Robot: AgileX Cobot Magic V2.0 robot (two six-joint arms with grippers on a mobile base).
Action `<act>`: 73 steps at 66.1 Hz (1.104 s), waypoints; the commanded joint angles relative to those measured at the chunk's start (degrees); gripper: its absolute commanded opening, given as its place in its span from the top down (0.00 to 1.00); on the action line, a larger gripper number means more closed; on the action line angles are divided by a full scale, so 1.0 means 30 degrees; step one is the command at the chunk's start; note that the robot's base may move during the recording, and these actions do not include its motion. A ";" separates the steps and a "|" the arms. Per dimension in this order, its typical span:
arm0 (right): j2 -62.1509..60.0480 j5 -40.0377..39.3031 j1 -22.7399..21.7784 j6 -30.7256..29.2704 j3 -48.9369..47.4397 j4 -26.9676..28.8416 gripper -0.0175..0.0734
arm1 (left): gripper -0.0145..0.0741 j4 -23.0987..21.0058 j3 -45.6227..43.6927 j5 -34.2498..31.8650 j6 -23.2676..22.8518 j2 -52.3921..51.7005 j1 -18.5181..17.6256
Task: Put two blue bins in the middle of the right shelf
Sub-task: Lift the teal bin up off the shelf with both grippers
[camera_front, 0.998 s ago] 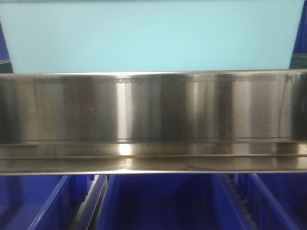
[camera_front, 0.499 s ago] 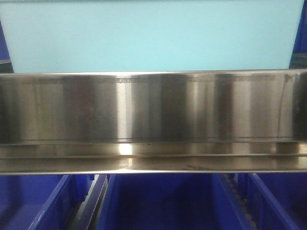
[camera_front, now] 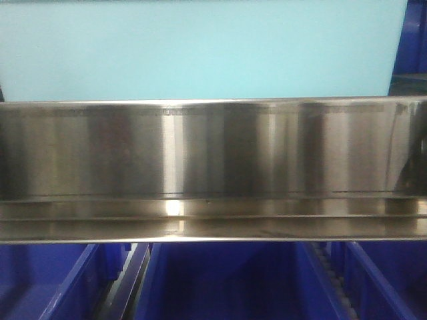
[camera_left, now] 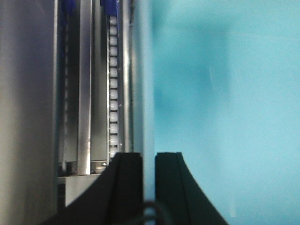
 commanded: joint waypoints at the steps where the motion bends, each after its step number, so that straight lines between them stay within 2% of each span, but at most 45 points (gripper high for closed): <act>1: -0.0050 0.0239 0.0032 -0.0090 -0.0092 -0.0453 0.99 | 0.96 -0.0638 -0.0258 0.0197 0.0216 -0.0073 -0.0019; 11: -0.0307 0.0835 0.0032 -0.0090 -0.0810 -0.0705 0.99 | 0.96 -0.0638 -0.0786 0.0499 0.0216 -0.0351 -0.0059; 26: -0.0928 0.0993 0.0032 -0.0090 -0.2730 -0.1152 0.99 | 0.96 0.0706 -0.1955 0.0776 0.0216 -0.1443 -0.0813; 35: -0.1178 0.1223 0.0032 -0.1092 -0.4043 -0.1447 0.99 | 0.96 0.1008 -0.3395 0.0776 0.0216 -0.1865 -0.1011; 45: -0.1267 0.0942 0.0032 -0.1970 -0.5549 -0.1447 0.99 | 0.96 0.1159 -0.5626 0.0776 0.0216 -0.1907 -0.1011; 55: -0.1267 0.0666 0.0032 -0.1970 -0.7184 -0.1529 0.99 | 0.96 0.2127 -0.7328 0.0653 0.0735 -0.1907 -0.1011; 64: -0.1233 -0.0589 0.0032 -0.1970 -0.7484 -0.2170 0.99 | 0.96 0.2992 -0.7593 0.0216 0.0770 -0.1907 -0.1011; 73: -0.1152 -0.0635 0.0032 -0.1970 -0.7484 -0.2418 0.99 | 0.96 0.3134 -0.7593 0.0216 0.0770 -0.1907 -0.1011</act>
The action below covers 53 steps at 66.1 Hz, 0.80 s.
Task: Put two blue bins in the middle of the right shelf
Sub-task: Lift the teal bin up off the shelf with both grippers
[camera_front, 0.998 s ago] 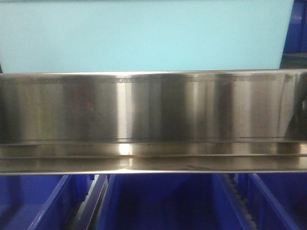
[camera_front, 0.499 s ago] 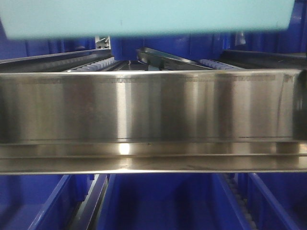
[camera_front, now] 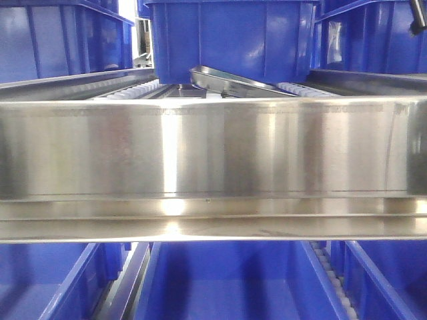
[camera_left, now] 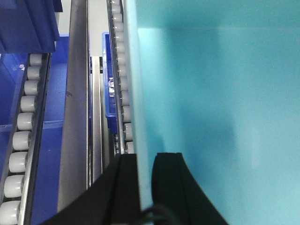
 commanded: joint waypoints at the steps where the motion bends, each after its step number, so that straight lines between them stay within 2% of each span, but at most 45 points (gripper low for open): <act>1: -0.0050 -0.0689 0.0002 -0.0364 -0.0165 -0.0729 0.99 | 0.96 -0.0072 -0.0283 -0.0625 0.0281 -0.0352 -0.0180; 53: -0.0052 -0.2547 0.0002 -0.0364 -0.0126 -0.0729 0.99 | 0.96 0.0204 -0.0283 -0.0669 0.0281 -0.0352 -0.0180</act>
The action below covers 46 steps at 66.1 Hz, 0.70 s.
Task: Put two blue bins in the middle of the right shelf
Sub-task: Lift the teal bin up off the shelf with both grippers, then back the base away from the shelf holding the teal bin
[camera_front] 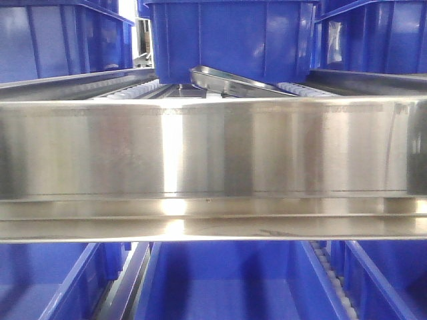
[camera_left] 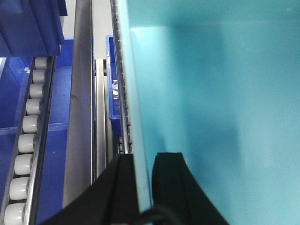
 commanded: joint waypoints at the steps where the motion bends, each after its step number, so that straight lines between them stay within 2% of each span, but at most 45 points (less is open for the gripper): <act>1: -0.0115 -0.1135 -0.0010 -0.0258 -0.0126 -0.0428 0.99 | 0.96 -0.0156 -0.0283 -0.0592 0.0281 -0.0352 -0.0180; 31: -0.0067 -0.1171 -0.0010 -0.0258 -0.0126 -0.0428 0.99 | 0.96 -0.0118 -0.0283 -0.0628 0.0281 -0.0352 -0.0180; 46: 0.0296 -0.2213 -0.0010 -0.0258 -0.0126 -0.0428 0.99 | 0.96 -0.0126 -0.0283 -0.0707 0.0281 -0.0352 -0.0180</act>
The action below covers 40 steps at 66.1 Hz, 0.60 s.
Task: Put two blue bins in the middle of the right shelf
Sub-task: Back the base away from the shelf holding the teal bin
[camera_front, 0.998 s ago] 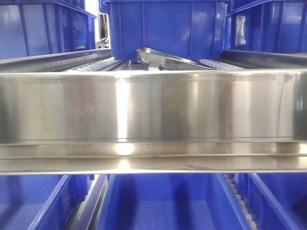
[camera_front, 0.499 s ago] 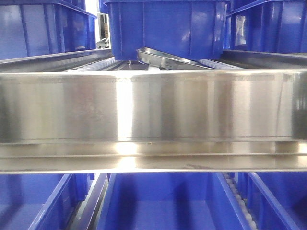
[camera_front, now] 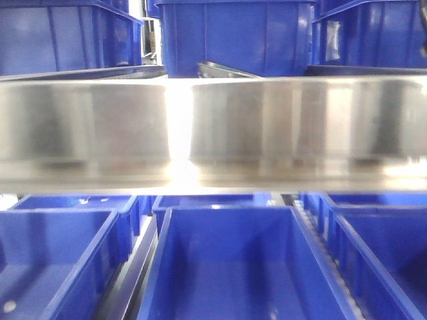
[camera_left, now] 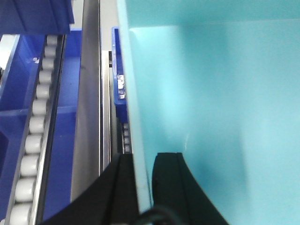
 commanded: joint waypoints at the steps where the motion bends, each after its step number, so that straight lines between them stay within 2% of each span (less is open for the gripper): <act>1: 0.0064 -0.1712 -0.0010 -0.0241 -0.0126 -0.0394 0.99 | 0.96 -0.0357 -0.0283 -0.0664 0.0281 -0.0352 -0.0180; 15: 0.0312 -0.3438 -0.0010 -0.0241 -0.0126 -0.0394 0.99 | 0.96 -0.0357 -0.0283 -0.0664 0.0281 -0.0352 -0.0180; 40: 0.0346 -0.3607 -0.0010 -0.0241 -0.0126 -0.0394 0.99 | 0.96 -0.0357 -0.0283 -0.0664 0.0281 -0.0352 -0.0180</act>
